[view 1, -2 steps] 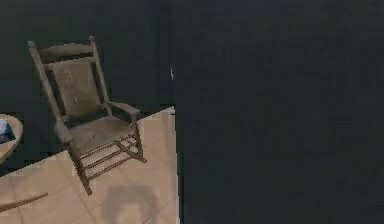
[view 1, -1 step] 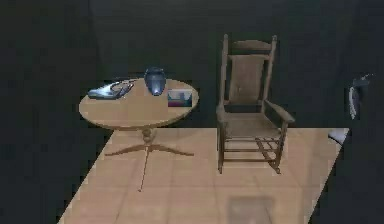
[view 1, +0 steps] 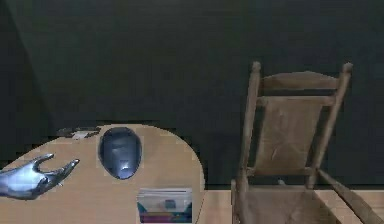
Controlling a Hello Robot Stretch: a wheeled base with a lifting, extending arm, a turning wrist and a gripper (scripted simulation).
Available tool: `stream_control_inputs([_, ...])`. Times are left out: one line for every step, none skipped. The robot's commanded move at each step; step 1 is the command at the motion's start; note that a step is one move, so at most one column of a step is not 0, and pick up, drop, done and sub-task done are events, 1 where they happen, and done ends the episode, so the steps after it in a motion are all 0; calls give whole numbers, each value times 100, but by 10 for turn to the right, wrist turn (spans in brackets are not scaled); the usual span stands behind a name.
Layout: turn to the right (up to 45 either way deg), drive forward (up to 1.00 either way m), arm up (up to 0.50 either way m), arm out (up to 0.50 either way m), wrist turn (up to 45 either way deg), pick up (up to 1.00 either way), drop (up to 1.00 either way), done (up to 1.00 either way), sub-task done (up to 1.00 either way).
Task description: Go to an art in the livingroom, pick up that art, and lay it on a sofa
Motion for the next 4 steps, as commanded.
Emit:
stream_control_inputs([0,5,0,0,0,0,0,0,0])
stream_control_inputs([-450,0,0,0,0,0,0,0,0])
stream_control_inputs([-450,0,0,0,0,0,0,0,0])
stream_control_inputs([-420,0,0,0,0,0,0,0,0])
